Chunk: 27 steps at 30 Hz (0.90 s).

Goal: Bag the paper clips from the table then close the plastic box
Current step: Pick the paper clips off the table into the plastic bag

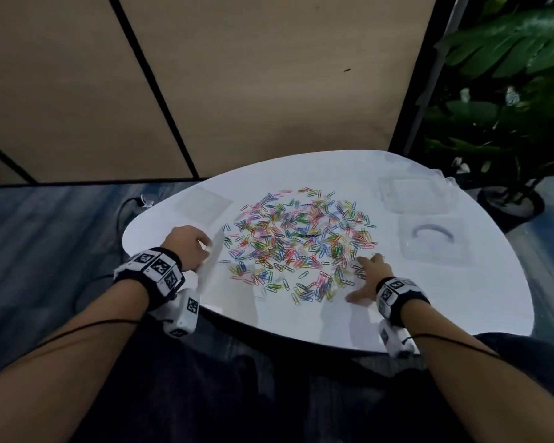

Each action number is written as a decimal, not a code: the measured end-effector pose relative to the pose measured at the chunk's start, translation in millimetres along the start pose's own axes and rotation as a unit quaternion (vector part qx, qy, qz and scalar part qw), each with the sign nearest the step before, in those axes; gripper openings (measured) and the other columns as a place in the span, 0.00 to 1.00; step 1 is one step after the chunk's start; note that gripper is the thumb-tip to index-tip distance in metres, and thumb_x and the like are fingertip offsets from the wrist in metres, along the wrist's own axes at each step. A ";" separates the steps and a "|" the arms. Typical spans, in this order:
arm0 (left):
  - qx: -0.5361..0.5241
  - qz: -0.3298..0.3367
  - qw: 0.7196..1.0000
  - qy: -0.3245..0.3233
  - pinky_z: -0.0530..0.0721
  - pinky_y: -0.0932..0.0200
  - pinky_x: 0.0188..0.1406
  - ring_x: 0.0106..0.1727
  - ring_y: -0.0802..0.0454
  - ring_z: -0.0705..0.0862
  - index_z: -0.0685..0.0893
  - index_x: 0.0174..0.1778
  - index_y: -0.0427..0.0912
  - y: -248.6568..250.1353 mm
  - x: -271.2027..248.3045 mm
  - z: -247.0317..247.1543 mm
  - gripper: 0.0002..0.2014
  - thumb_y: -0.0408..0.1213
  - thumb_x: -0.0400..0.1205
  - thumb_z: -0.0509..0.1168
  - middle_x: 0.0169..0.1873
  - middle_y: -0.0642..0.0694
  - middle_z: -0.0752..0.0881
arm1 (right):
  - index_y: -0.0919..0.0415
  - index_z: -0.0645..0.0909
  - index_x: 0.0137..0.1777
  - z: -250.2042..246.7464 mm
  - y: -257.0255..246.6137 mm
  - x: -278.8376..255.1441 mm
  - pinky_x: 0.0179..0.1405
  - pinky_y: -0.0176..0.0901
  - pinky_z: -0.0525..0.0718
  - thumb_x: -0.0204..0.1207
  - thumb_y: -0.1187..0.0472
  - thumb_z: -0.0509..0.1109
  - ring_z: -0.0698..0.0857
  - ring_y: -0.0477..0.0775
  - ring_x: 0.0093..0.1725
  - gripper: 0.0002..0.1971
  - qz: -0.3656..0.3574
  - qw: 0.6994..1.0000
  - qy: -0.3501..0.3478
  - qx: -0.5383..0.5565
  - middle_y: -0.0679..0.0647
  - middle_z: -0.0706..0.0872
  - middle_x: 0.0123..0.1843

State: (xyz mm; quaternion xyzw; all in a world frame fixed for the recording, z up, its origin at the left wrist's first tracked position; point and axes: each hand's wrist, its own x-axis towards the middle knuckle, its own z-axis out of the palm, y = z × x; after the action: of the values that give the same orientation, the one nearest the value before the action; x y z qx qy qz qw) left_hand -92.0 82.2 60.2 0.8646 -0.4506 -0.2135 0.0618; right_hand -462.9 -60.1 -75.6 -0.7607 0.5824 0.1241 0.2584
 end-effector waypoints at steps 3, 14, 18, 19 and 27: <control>0.028 0.015 0.999 0.014 0.89 0.54 0.55 0.38 0.43 0.91 0.91 0.53 0.42 22.8 -12.6 -8.6 0.10 0.31 0.78 0.70 0.43 0.41 0.93 | 0.48 0.58 0.83 5.2 -17.5 -1.0 0.70 0.63 0.78 0.49 0.32 0.82 0.67 0.67 0.76 0.62 -0.047 0.999 0.001 0.009 0.61 0.62 0.76; -0.003 0.060 0.998 -0.018 0.85 0.58 0.53 0.45 0.48 0.86 0.91 0.57 0.41 27.3 -5.8 28.1 0.13 0.34 0.77 0.73 0.39 0.46 0.89 | 0.63 0.88 0.51 39.7 -69.6 -4.5 0.50 0.44 0.83 0.79 0.62 0.67 0.85 0.62 0.48 0.10 -0.141 0.984 0.104 0.011 0.61 0.82 0.55; -0.034 0.078 0.996 -0.031 0.86 0.58 0.43 0.40 0.45 0.89 0.91 0.54 0.40 29.3 2.0 30.0 0.09 0.35 0.79 0.72 0.40 0.47 0.87 | 0.60 0.91 0.43 18.6 -65.8 1.0 0.45 0.41 0.85 0.74 0.65 0.70 0.88 0.58 0.45 0.07 -0.070 0.987 0.102 0.107 0.55 0.89 0.43; -0.035 0.085 0.995 -0.041 0.86 0.60 0.39 0.39 0.44 0.91 0.91 0.53 0.41 32.3 0.9 29.5 0.08 0.35 0.79 0.72 0.40 0.47 0.87 | 0.58 0.92 0.46 11.2 -61.8 3.1 0.49 0.40 0.88 0.73 0.65 0.73 0.89 0.55 0.46 0.07 -0.032 0.983 0.105 0.150 0.52 0.90 0.44; -0.124 0.130 0.984 -0.005 0.89 0.59 0.42 0.36 0.48 0.90 0.92 0.47 0.43 67.8 3.1 25.7 0.07 0.32 0.78 0.70 0.45 0.44 0.92 | 0.73 0.88 0.52 -82.8 -101.0 -17.7 0.51 0.46 0.90 0.68 0.71 0.81 0.91 0.61 0.46 0.13 -0.015 0.823 0.068 0.564 0.67 0.91 0.49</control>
State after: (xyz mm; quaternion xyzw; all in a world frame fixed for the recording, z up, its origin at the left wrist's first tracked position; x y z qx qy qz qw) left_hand -152.4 42.2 56.3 0.7835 -0.5293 -0.2619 0.1931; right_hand -381.3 -71.0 27.4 -0.4973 0.5558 -0.2816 0.6037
